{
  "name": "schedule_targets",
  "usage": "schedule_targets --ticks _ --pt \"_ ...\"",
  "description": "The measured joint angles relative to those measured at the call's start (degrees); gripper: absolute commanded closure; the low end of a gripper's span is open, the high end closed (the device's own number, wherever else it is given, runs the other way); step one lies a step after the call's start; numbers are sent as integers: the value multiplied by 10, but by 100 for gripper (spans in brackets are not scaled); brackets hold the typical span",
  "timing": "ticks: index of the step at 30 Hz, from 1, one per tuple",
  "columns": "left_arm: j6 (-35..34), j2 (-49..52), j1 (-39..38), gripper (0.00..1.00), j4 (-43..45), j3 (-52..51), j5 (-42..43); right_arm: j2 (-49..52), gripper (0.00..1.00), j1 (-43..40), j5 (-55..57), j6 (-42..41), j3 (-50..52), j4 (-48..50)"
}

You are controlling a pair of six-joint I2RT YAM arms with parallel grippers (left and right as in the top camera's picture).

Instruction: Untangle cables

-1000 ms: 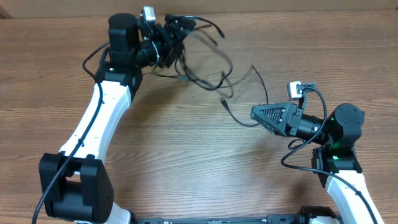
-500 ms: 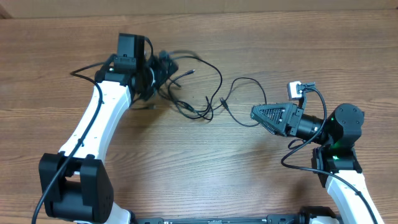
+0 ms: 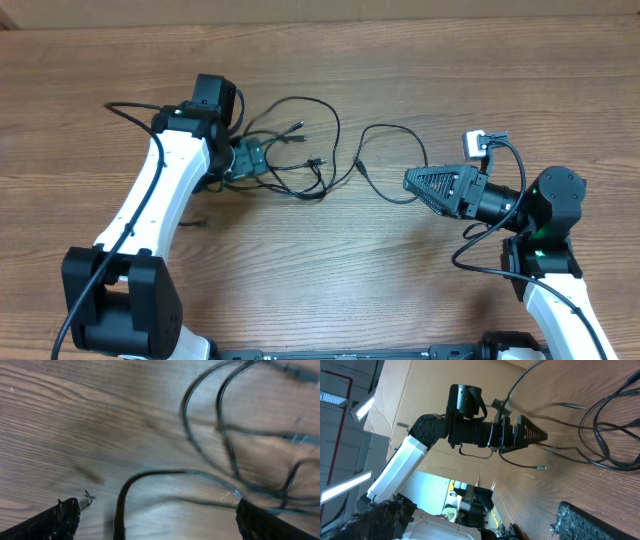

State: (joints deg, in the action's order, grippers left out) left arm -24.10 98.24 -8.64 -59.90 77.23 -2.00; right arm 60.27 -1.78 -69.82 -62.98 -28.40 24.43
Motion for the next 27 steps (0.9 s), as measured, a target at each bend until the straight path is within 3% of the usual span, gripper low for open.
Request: schedule_targets --ticks 13,22,27 --pt "141 0 0 0 -49 0 -4 0 0 0 4 0 0 0" --pt "168 -2 0 1 31 9 -26 0 0 0 13 0 0 0" --pt "194 -2 0 0 87 85 -77 0 0 0 17 5 0 0"
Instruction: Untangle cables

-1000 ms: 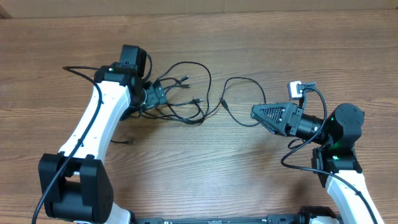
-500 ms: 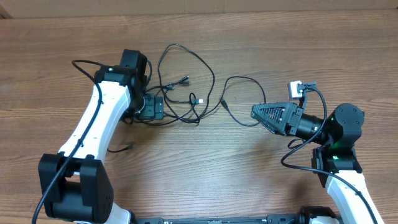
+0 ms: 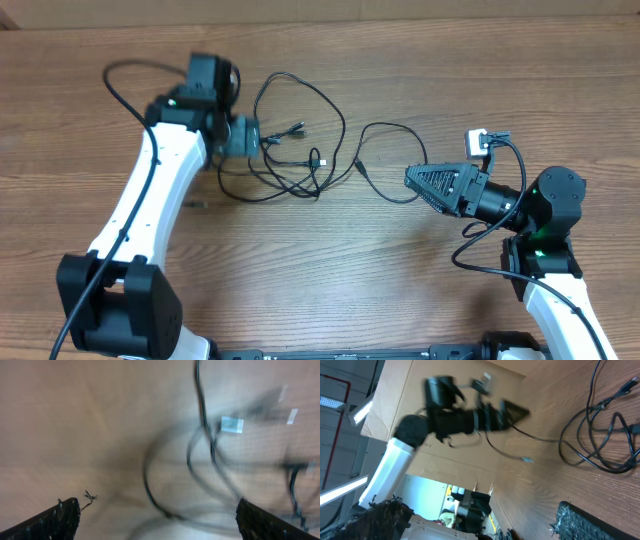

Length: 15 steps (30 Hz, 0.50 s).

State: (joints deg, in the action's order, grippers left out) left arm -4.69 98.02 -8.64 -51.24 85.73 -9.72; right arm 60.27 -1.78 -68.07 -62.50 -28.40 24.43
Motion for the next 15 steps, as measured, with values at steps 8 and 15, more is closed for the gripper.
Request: schedule_targets --ticks 8,15 --pt "172 -17 0 0 13 82 -30 0 0 0 11 5 0 0" --pt "241 -17 0 0 -33 82 -7 0 0 0 16 7 0 0"
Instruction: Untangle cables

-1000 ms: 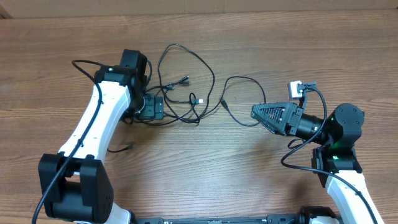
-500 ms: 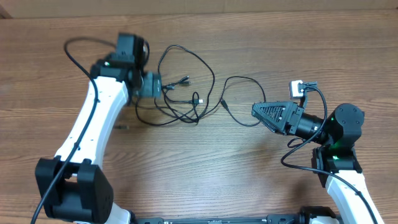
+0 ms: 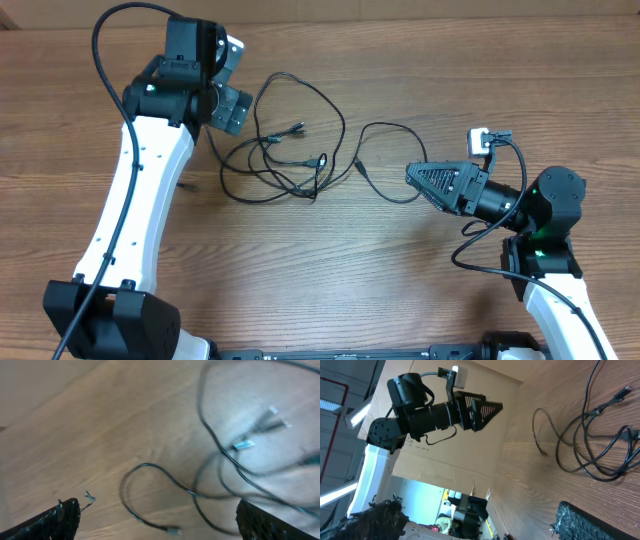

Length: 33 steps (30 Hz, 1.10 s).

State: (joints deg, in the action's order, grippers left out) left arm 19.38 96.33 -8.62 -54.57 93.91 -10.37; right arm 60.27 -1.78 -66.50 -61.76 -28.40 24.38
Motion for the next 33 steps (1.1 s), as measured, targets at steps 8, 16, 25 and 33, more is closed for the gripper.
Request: schedule_targets --ticks 8,16,25,33 --pt "43 0 -3 1 -50 -9 188 0 0 0 6 1 0 0" --pt "116 1 -44 0 -24 -101 248 0 0 0 10 4 0 -14" --pt "141 2 -79 9 99 -209 228 0 0 0 11 23 0 -56" --pt "146 2 -82 13 129 -251 213 0 0 0 12 33 0 -64"
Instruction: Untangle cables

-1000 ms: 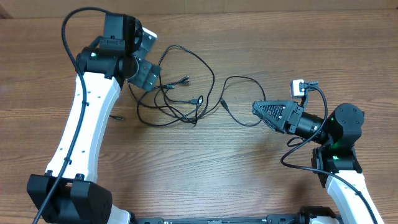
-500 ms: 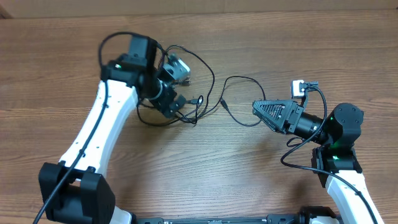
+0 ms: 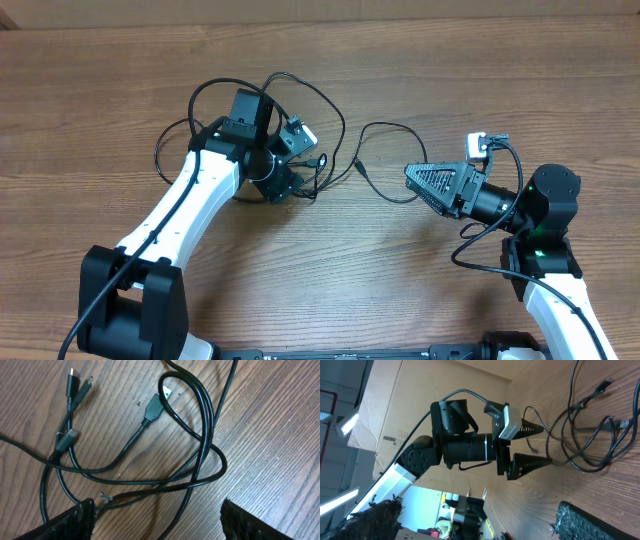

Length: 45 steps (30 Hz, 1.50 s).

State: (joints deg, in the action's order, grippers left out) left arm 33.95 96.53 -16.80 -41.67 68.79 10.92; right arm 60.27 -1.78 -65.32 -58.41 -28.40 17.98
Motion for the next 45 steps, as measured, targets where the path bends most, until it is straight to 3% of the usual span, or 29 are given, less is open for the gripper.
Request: schedule_targets --ticks 3,14,24,28,39,45 --pt "4 0 0 6 0 0 9 0 0 0 2 7 0 -4" --pt "5 18 -23 2 1 -1 32 0 0 0 8 19 0 -45" --pt "25 41 -38 20 5 -2 2 0 0 0 9 20 0 -45" --pt "41 41 -38 37 -5 -2 -12 0 0 0 9 21 0 -45" --pt "99 41 -37 29 -15 -2 -23 0 0 0 11 21 0 -45" --pt "124 41 -17 37 -16 -2 -24 0 0 0 10 21 0 -45"
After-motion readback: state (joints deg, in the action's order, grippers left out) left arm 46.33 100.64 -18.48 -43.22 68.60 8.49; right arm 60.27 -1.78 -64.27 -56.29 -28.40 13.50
